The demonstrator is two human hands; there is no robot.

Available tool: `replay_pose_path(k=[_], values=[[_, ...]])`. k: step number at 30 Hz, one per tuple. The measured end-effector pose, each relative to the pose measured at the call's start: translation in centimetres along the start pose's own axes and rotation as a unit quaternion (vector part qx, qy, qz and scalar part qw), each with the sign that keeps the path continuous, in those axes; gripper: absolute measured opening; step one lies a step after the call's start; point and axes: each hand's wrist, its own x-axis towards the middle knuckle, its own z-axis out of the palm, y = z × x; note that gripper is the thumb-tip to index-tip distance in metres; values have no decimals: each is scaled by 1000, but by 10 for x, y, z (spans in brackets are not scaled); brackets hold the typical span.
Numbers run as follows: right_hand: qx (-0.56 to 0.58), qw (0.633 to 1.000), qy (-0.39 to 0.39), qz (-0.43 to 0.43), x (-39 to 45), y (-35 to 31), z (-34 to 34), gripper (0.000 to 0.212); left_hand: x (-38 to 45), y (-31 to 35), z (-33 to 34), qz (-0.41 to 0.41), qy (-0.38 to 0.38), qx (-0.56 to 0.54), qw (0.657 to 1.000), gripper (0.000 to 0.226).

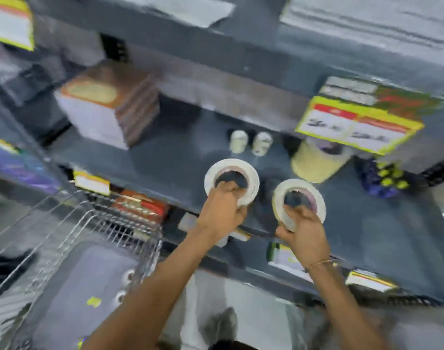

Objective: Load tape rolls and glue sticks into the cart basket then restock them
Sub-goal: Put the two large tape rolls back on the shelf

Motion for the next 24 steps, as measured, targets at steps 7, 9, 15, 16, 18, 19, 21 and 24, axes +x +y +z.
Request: replay_pose_path(k=[7, 9, 15, 16, 18, 19, 21, 24], values=[[-17, 995, 0, 101, -9, 92, -29, 44, 46, 76, 66, 60, -91, 30, 994, 38], [-6, 992, 1, 123, -11, 107, -30, 43, 54, 89, 82, 70, -123, 37, 989, 37], [-9, 986, -63, 154, -12, 123, -19, 46, 65, 82, 107, 64, -198, 29, 978, 54], [-9, 986, -65, 155, -11, 123, -19, 46, 68, 74, 103, 59, -167, 6, 984, 55], [-11, 985, -66, 161, -10, 122, -20, 48, 78, 50, 92, 38, -63, -9, 997, 54], [-11, 985, -58, 164, -9, 120, -21, 49, 84, 35, 85, 22, -12, 6, 1000, 55], [2, 987, -18, 160, -3, 113, -25, 49, 88, 1, 77, -27, 40, 52, 997, 62], [19, 994, -2, 104, 13, 85, -26, 51, 82, -35, 83, -105, -25, 136, 985, 72]])
